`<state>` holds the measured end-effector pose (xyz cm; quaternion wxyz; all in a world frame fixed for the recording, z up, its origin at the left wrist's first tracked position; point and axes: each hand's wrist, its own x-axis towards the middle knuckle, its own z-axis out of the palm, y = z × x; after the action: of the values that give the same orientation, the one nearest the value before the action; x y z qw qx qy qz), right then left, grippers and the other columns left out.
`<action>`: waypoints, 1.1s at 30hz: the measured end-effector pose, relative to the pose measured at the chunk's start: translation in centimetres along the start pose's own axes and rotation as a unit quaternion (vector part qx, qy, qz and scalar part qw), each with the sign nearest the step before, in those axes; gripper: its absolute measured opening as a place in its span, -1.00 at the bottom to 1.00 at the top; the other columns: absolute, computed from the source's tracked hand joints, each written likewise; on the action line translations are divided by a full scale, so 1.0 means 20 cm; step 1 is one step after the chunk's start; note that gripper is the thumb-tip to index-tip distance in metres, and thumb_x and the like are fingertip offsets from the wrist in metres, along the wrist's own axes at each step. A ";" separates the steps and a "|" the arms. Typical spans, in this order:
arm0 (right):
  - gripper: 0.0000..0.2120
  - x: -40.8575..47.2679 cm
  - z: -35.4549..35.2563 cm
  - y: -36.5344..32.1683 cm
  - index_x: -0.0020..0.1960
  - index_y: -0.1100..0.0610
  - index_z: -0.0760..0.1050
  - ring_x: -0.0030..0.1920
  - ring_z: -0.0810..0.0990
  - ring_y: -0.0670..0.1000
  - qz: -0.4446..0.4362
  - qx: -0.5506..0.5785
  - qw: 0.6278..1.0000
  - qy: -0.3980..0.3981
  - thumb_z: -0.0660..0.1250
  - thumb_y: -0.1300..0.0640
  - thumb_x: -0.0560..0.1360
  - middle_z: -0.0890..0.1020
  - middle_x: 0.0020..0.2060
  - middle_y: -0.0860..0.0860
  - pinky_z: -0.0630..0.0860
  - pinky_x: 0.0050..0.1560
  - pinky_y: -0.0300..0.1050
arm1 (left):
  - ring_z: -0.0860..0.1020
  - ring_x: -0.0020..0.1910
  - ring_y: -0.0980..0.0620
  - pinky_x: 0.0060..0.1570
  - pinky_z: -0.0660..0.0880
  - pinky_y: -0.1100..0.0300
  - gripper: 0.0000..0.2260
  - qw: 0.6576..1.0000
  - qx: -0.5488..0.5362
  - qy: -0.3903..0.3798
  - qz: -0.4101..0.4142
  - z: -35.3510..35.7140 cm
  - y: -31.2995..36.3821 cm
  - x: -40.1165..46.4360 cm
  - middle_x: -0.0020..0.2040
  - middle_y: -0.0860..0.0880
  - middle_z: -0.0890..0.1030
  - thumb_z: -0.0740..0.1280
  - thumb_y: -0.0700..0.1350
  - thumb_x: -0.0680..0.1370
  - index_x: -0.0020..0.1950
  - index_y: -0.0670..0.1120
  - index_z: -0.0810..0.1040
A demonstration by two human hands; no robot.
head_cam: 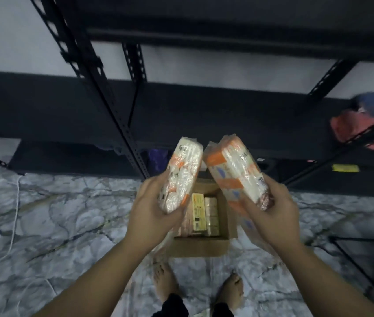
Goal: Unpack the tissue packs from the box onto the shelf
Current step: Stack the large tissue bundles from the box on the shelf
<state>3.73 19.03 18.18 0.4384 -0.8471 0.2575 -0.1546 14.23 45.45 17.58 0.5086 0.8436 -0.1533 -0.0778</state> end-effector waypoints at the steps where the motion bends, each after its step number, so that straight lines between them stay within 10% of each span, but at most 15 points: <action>1: -0.41 0.00 -0.06 -0.07 0.38 -0.22 0.50 0.11 0.56 -0.21 -0.004 0.002 1.000 0.020 0.53 -0.24 0.39 0.56 0.07 -0.24 0.54 0.07 -0.11 | 0.48 0.33 0.21 0.28 0.49 0.19 -0.29 1.000 0.001 -0.002 0.020 -0.03 0.09 0.02 0.29 0.19 0.50 0.62 -0.06 0.43 0.54 0.09 0.44; 16: -0.44 0.41 -0.58 -0.91 0.33 -0.16 0.54 0.11 0.62 -0.15 -0.051 0.058 0.971 0.224 0.57 -0.22 0.38 0.63 0.13 -0.16 0.61 0.18 0.08 | 0.44 0.28 0.33 0.18 0.33 0.54 -0.23 0.965 0.018 0.009 0.261 -0.48 1.09 0.68 0.26 0.20 0.49 0.63 -0.12 0.38 0.55 0.07 0.43; 25: -0.37 0.85 -0.83 -1.19 0.41 -0.08 0.47 0.10 0.54 -0.04 -0.103 -0.059 0.964 0.240 0.52 -0.19 0.39 0.50 0.08 -0.09 0.45 0.07 -0.08 | 0.45 0.29 0.14 0.28 0.42 0.11 -0.22 0.942 0.140 0.001 0.305 -0.54 1.43 1.14 0.29 0.16 0.51 0.59 0.02 0.39 0.58 0.13 0.38; 33: -0.35 1.36 -1.07 -1.14 0.39 -0.07 0.49 0.11 0.57 0.07 -0.157 -0.200 0.949 0.186 0.48 -0.25 0.36 0.52 0.08 -0.05 0.55 0.11 0.11 | 0.37 0.29 0.20 0.23 0.34 0.17 -0.18 0.927 0.236 0.028 0.290 -0.34 1.55 1.49 0.39 0.20 0.48 0.57 0.11 0.42 0.61 0.15 0.28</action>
<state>22.42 0.32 50.09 0.1746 -0.9033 0.2237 -0.3218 38.72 27.47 48.89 0.2996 0.8598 -0.3910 0.1349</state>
